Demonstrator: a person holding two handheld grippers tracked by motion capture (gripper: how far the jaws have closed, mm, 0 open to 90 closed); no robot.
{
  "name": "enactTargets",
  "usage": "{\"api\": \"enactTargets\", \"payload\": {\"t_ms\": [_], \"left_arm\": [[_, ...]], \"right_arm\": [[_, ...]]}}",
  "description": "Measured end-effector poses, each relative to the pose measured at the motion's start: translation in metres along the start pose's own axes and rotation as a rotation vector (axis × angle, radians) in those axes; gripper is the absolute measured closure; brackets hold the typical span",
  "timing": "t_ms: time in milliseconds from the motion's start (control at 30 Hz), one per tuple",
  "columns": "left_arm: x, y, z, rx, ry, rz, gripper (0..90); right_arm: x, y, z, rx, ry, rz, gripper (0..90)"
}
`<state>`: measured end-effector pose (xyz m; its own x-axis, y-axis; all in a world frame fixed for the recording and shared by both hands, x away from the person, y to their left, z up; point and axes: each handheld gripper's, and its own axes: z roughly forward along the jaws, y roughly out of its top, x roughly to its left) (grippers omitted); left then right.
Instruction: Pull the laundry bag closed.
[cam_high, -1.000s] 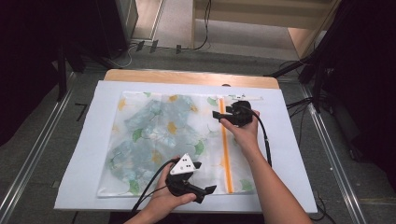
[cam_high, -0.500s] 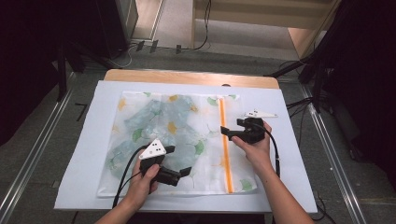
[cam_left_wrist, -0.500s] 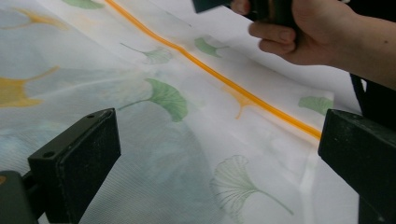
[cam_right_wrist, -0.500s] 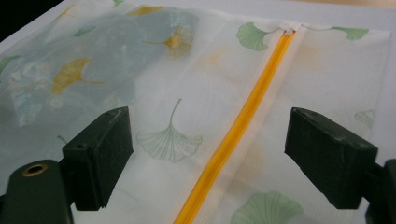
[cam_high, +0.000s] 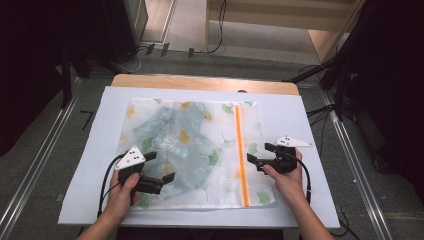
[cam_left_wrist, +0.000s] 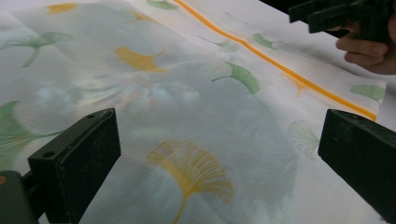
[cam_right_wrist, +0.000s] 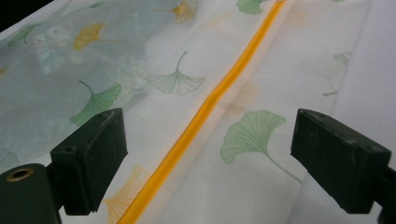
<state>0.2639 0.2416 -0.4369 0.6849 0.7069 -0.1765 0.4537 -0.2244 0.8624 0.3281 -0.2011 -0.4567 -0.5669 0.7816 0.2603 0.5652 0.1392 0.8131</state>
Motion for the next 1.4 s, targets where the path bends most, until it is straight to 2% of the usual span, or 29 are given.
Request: {"api": "enactTargets", "payload": {"t_ms": [200,333,467,767,967,1000,1200,1333,1400], "left_arm": [[0.015,-0.013,-0.018,0.001,0.048,-0.034,0.0],[0.02,-0.014,-0.026,-0.012,0.065,-0.034,0.0],[0.023,-0.016,-0.035,-0.026,0.08,-0.013,0.0],[0.032,-0.027,-0.058,-0.025,0.114,-0.029,0.0],[0.038,-0.033,-0.073,-0.032,0.142,-0.045,0.0],[0.04,-0.036,-0.078,-0.031,0.152,-0.048,0.0],[0.043,-0.04,-0.089,-0.039,0.167,-0.059,0.0],[0.044,-0.044,-0.096,-0.022,0.181,-0.044,0.0],[0.048,-0.046,-0.1,-0.019,0.19,-0.063,0.0]], "right_arm": [[-0.006,-0.009,-0.017,-0.008,-0.014,0.011,9.5],[-0.009,-0.015,-0.028,-0.021,-0.014,0.01,8.3],[-0.01,-0.021,-0.04,-0.034,-0.013,0.01,6.8],[-0.013,-0.042,-0.07,-0.032,-0.023,0.011,4.7],[-0.018,-0.051,-0.088,-0.05,-0.035,0.019,4.5],[-0.02,-0.054,-0.095,-0.055,-0.044,0.022,4.5],[-0.025,-0.065,-0.106,-0.056,-0.067,0.039,4.5],[-0.026,-0.07,-0.115,-0.073,-0.083,0.047,4.6],[-0.027,-0.072,-0.121,-0.081,-0.099,0.05,4.8]]}}
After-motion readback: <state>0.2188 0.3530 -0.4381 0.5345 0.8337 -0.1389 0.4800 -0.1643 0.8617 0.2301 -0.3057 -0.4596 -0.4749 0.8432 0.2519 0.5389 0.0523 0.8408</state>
